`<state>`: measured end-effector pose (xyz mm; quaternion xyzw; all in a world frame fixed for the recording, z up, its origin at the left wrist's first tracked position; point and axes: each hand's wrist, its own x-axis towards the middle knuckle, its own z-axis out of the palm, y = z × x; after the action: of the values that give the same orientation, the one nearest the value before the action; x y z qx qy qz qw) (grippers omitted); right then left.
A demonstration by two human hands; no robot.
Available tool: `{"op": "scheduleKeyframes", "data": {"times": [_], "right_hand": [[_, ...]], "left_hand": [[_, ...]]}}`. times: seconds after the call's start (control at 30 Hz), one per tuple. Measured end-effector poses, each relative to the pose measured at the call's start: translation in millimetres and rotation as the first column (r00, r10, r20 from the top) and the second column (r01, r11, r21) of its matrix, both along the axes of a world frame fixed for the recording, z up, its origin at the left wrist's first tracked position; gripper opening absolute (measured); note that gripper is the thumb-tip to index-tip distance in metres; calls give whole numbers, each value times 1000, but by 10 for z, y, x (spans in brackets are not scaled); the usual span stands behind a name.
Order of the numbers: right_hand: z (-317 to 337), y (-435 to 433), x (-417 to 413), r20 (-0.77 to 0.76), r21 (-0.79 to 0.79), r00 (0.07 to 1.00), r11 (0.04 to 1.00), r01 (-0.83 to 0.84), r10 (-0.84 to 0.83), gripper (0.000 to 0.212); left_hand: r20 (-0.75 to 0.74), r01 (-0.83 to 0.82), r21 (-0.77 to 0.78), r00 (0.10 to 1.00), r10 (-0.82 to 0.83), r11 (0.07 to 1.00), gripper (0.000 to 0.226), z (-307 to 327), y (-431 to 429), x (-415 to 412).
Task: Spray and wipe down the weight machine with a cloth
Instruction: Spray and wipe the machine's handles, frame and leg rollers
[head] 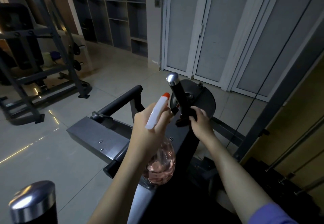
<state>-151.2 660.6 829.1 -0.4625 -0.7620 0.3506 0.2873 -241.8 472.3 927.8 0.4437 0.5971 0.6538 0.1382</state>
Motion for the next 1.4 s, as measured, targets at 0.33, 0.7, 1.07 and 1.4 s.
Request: {"op": "scheduleKeyframes", "data": {"times": [0.33,0.7,1.07,1.4], "right_hand": [[364,-231,-520,-634,-277,730,956,93,-255,40],[470,112,-533,-424,-544,781,819,184,-458,37],[437,-174,-462,-537,-238,798,957,168,-274,33],[1117,-125,-561,-549,-129,821,987,98,-154,29]], "left_hand": [[37,-9,4,999,9,1000,40,-22,-5,-21],[22,-19,-10,1000,19,1000,52,-13,2,-21],[45,-13,8,999,13,1000,43,-5,5,-7],[78,50,35,996,-53,998,55,-16,6,0]]}}
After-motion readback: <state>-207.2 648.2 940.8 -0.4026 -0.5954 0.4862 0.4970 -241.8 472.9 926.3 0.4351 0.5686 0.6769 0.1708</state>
